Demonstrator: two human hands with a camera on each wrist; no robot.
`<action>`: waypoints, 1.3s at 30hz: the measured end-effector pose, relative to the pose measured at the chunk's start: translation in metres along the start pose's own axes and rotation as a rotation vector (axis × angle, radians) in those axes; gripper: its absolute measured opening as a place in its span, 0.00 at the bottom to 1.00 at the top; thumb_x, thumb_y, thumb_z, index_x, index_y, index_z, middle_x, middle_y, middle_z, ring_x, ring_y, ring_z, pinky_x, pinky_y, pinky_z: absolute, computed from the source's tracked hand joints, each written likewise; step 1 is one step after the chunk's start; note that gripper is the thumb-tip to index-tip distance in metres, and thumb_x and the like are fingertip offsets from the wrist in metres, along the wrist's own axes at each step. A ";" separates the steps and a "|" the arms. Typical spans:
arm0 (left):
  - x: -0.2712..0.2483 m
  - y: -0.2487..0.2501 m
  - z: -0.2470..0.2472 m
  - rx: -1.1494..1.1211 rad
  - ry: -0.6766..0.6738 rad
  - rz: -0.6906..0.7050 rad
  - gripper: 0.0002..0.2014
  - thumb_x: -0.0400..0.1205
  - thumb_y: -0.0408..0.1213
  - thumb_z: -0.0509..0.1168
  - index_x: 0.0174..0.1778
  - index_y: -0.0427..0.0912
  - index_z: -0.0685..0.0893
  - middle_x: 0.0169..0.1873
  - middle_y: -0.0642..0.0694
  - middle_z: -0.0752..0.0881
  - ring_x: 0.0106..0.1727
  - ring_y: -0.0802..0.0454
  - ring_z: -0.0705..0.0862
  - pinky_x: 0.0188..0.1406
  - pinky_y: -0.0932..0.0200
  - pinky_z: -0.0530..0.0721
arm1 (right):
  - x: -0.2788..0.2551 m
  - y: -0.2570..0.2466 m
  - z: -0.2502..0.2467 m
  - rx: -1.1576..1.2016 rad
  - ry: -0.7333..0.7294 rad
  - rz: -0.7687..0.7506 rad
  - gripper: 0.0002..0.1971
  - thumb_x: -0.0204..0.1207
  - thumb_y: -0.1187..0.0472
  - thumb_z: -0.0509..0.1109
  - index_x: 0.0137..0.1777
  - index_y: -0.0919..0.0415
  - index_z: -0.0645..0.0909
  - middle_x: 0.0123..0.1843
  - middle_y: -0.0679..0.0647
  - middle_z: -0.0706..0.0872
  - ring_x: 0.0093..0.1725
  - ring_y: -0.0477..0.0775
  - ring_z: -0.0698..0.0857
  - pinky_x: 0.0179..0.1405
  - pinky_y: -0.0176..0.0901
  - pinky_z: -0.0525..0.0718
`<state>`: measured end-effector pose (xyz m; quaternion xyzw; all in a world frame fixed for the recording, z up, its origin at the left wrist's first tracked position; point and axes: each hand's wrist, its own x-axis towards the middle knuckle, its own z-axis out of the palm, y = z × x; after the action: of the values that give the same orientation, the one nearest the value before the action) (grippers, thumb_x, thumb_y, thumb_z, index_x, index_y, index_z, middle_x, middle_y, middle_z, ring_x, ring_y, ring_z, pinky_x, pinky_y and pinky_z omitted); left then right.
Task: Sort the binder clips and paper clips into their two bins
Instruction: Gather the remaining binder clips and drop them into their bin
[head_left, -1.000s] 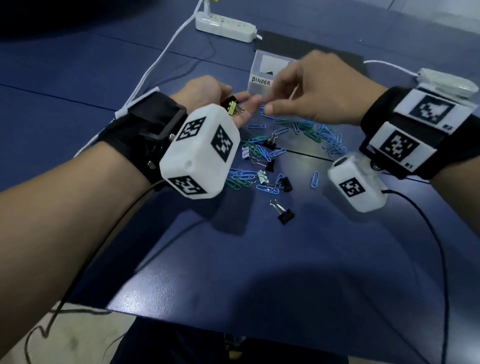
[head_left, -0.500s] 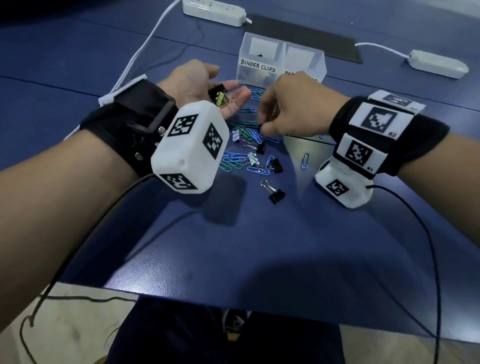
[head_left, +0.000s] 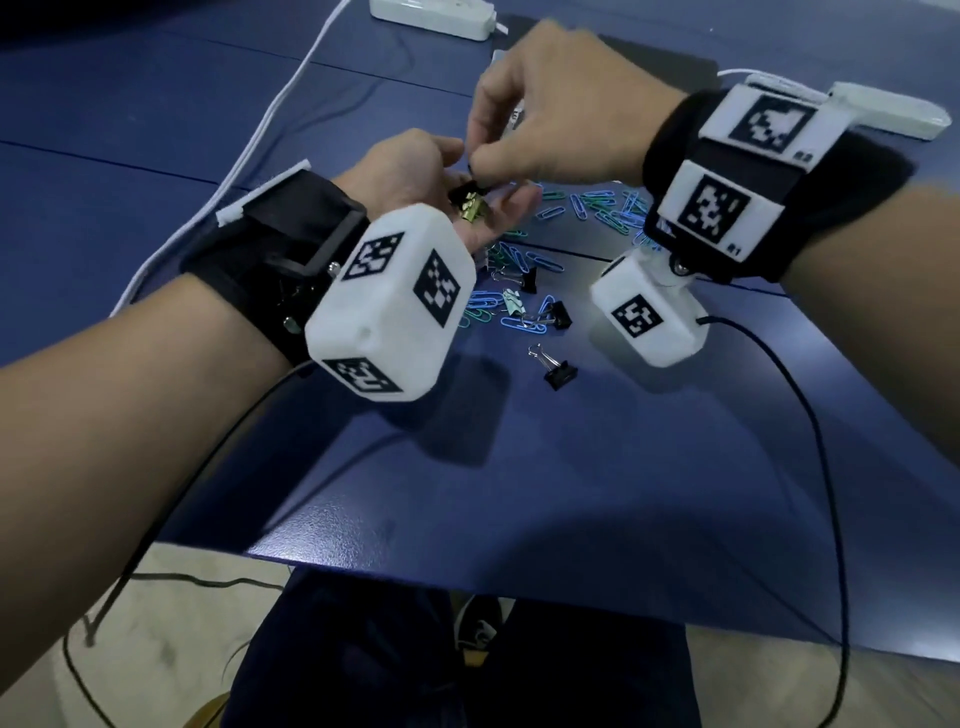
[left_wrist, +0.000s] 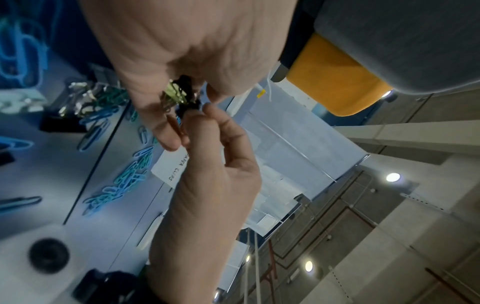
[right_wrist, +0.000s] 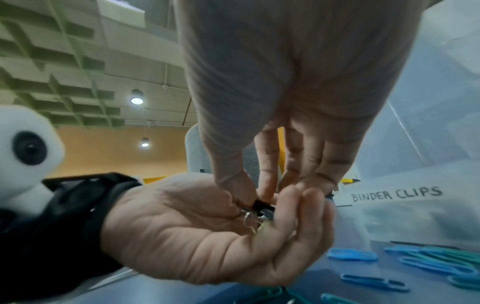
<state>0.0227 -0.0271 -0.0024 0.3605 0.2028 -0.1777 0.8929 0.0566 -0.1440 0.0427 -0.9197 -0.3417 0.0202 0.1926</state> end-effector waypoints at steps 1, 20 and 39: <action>-0.001 0.001 -0.001 -0.029 -0.012 0.005 0.14 0.89 0.34 0.47 0.58 0.30 0.74 0.41 0.33 0.81 0.36 0.39 0.83 0.23 0.56 0.89 | 0.001 -0.002 0.001 -0.012 -0.012 -0.015 0.09 0.64 0.54 0.70 0.42 0.54 0.88 0.41 0.52 0.91 0.30 0.39 0.82 0.33 0.26 0.80; -0.012 0.022 -0.033 -0.002 0.210 0.130 0.17 0.89 0.40 0.50 0.48 0.28 0.76 0.43 0.35 0.79 0.38 0.42 0.83 0.30 0.57 0.89 | -0.018 0.004 0.028 -0.140 -0.279 -0.069 0.08 0.67 0.61 0.75 0.45 0.52 0.90 0.19 0.36 0.80 0.26 0.32 0.80 0.30 0.18 0.72; 0.003 -0.006 -0.002 -0.078 0.071 0.051 0.16 0.89 0.35 0.49 0.46 0.27 0.76 0.50 0.31 0.80 0.36 0.41 0.82 0.23 0.57 0.88 | -0.051 0.031 -0.008 0.024 -0.053 -0.022 0.09 0.68 0.49 0.76 0.45 0.51 0.88 0.37 0.42 0.88 0.33 0.35 0.83 0.39 0.28 0.80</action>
<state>0.0216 -0.0307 -0.0086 0.3365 0.2320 -0.1338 0.9028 0.0382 -0.2007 0.0333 -0.9127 -0.3563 0.0468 0.1947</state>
